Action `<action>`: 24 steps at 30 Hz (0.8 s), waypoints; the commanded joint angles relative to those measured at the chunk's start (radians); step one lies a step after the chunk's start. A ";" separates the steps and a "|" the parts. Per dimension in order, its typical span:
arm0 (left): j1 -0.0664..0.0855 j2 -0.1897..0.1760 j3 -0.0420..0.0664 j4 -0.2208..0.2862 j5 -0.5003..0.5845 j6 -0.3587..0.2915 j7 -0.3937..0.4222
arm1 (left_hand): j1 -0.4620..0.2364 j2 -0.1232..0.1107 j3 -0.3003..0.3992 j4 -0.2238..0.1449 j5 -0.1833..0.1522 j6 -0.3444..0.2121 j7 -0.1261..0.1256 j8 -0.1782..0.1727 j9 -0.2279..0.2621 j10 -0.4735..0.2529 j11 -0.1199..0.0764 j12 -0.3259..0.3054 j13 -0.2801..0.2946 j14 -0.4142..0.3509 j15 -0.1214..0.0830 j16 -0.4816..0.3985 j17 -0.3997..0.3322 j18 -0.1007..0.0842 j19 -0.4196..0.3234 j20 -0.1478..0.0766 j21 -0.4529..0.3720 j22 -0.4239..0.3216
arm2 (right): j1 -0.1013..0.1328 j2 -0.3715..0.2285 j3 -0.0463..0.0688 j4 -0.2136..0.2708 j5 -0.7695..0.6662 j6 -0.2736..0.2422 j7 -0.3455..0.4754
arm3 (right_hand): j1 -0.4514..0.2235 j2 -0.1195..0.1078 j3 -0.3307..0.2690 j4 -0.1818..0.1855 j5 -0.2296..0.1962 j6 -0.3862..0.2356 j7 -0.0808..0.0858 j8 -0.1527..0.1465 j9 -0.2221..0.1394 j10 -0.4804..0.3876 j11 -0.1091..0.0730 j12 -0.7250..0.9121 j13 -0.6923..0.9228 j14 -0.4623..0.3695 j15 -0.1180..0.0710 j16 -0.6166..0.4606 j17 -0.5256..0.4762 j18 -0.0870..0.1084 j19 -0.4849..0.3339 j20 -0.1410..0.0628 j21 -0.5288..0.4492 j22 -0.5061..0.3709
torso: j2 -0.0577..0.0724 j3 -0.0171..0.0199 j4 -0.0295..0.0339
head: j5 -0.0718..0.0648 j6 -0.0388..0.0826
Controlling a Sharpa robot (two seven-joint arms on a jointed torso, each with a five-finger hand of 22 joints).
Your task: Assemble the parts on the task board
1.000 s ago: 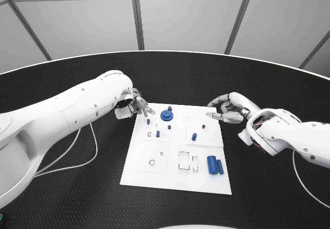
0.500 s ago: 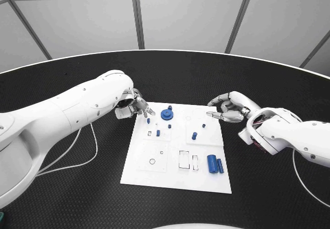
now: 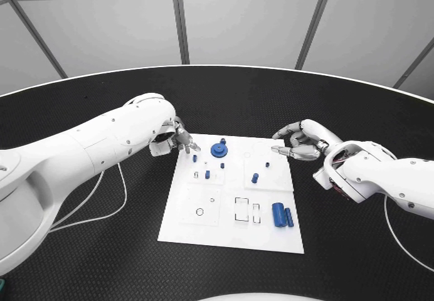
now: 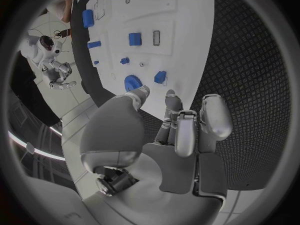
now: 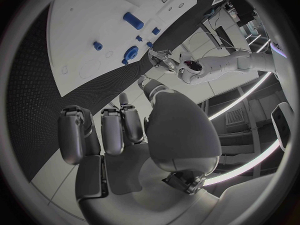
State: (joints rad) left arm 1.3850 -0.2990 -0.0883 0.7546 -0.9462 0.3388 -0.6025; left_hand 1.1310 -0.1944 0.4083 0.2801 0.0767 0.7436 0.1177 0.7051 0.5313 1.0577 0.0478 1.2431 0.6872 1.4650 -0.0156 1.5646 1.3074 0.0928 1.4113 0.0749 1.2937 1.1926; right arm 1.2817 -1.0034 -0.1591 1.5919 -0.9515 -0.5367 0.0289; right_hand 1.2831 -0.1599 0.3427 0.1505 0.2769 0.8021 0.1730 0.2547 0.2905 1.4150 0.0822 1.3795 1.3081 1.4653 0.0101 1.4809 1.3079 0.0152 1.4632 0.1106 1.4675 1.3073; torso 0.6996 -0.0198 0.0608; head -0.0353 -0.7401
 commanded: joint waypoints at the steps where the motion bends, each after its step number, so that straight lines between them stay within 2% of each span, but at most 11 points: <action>1: 0.000 0.001 0.000 0.000 -0.001 0.006 0.000 | 0.008 0.000 -0.005 0.001 -0.003 0.009 0.001 0.007 -0.001 0.001 -0.005 0.005 0.000 0.106 -0.009 0.006 0.263 -0.001 0.005 -0.004 0.005 0.000 | 0.000 0.000 0.000 0.000 0.000 0.000 0.000 | -0.004 -0.005 0.005 0.004 0.007 0.007 -0.003 0.006 -0.001 0.002 -0.001 0.004 0.075 0.062 -0.008 -0.004 0.072 0.016 0.053 -0.007 -0.004 0.165 | 0.000 0.0003 0.0001 | 0.000 -0.002; 24: -0.010 0.008 0.000 0.008 0.012 0.041 0.004 | 0.015 0.007 -0.007 0.001 -0.002 0.016 -0.003 0.016 -0.001 0.002 -0.009 0.006 0.000 0.106 -0.011 0.006 0.263 -0.001 0.005 -0.005 0.006 0.001 | 0.000 0.004 0.000 0.000 0.000 0.002 -0.001 | -0.004 -0.005 0.005 0.004 0.007 0.007 -0.003 0.006 -0.001 0.002 -0.001 0.004 0.075 0.062 -0.008 -0.004 0.072 0.016 0.053 -0.007 -0.004 0.165 | 0.000 -0.0001 0.0008 | -0.001 -0.003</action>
State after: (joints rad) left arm 1.3756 -0.2909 -0.0887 0.7626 -0.9346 0.3798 -0.5983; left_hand 1.1365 -0.1888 0.4083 0.2801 0.0768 0.7546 0.1142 0.7171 0.5313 1.0614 0.0442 1.2431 0.6869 1.4682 -0.0195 1.5646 1.3073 0.0928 1.4113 0.0749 1.2937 1.1924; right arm 1.2818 -0.9997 -0.1591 1.5916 -0.9515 -0.5352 0.0282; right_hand 1.2831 -0.1599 0.3427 0.1505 0.2769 0.8021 0.1730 0.2547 0.2906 1.4150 0.0822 1.3795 1.3078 1.4653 0.0101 1.4809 1.3076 0.0151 1.4632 0.1106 1.4675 1.3073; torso 0.6992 -0.0199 0.0617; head -0.0361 -0.7429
